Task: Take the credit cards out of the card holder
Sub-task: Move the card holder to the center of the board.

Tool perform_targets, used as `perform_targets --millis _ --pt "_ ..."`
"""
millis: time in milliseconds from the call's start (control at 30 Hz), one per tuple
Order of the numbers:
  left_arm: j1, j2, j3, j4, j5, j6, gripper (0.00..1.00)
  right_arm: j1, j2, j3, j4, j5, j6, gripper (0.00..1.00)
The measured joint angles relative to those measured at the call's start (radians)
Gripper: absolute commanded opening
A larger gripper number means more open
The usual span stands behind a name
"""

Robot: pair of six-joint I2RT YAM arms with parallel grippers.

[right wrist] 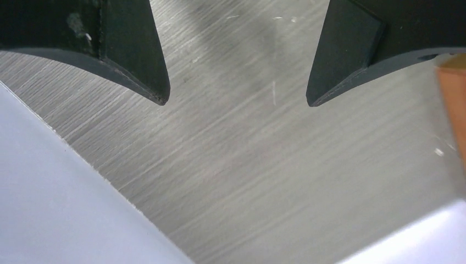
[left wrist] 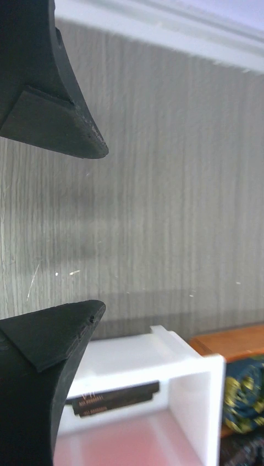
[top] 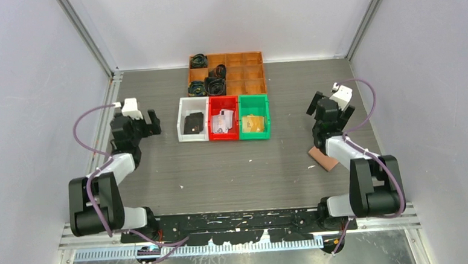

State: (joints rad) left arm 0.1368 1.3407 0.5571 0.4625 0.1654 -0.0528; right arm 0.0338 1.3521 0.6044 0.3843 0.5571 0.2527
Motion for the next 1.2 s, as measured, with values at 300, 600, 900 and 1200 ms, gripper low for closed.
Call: perform_targets --millis 300,600,900,1200 --pt "0.117 -0.081 0.314 -0.526 0.18 0.008 1.0 -0.01 -0.095 0.339 -0.512 0.055 0.253 1.0" --pt "0.14 -0.051 0.544 -0.931 0.298 0.051 1.0 0.01 -0.069 0.428 -0.937 -0.056 0.408 0.99" --pt "0.118 -0.087 0.534 -1.165 0.366 0.142 1.0 0.05 -0.218 0.282 -1.195 -0.174 0.513 0.99" --pt "0.023 -0.113 0.518 -1.247 0.378 0.17 1.0 0.05 -0.051 0.264 -1.199 -0.186 0.54 0.97"
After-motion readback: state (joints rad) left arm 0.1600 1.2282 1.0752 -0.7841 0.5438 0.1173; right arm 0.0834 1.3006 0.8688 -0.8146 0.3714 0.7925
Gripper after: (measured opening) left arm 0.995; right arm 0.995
